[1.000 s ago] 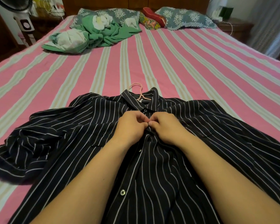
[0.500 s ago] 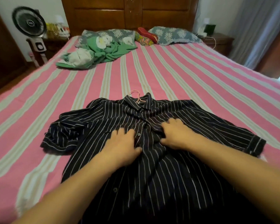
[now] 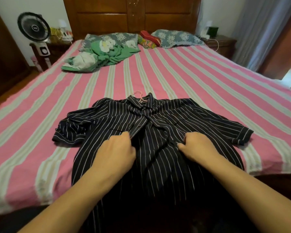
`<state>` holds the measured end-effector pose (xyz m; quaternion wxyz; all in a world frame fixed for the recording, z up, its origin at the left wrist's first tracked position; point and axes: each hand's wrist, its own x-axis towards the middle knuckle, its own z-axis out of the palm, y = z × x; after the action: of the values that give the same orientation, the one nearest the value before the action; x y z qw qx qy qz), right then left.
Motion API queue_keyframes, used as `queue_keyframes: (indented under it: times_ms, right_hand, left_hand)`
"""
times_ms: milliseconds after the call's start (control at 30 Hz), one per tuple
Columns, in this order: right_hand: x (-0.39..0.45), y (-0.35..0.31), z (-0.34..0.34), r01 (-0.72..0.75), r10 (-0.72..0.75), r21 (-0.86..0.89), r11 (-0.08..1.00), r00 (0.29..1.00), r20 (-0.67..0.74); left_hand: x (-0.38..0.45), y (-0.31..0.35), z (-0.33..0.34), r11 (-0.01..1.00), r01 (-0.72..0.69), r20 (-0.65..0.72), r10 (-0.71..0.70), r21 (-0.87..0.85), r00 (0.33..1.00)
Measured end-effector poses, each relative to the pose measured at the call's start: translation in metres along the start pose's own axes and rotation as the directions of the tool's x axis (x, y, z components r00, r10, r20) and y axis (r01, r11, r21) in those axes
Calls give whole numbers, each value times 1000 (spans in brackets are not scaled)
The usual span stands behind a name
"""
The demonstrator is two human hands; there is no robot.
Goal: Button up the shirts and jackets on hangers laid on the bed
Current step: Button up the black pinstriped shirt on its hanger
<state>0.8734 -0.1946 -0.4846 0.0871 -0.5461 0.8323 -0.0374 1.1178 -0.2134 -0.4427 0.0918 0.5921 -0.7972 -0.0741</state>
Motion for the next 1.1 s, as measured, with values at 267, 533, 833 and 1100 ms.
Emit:
queue_keyframes:
  times_ms: [267, 533, 833, 1100]
  right_hand:
    - [-29, 9, 10, 122, -121, 10, 992, 987, -105]
    - [-19, 7, -20, -22, 22, 187, 982, 1000, 4]
    - [-41, 7, 7, -72, 86, 184, 980, 994, -71]
    - [-40, 16, -67, 15, -62, 653, 757, 997, 50]
  left_hand:
    - [16, 40, 19, 949, 1, 625, 206, -314, 752]
    - [50, 4, 37, 952, -163, 165, 210, -258, 964]
    - [62, -1, 71, 949, -201, 202, 252, -242, 946]
    - [71, 0, 76, 959, -195, 318, 253, -204, 914]
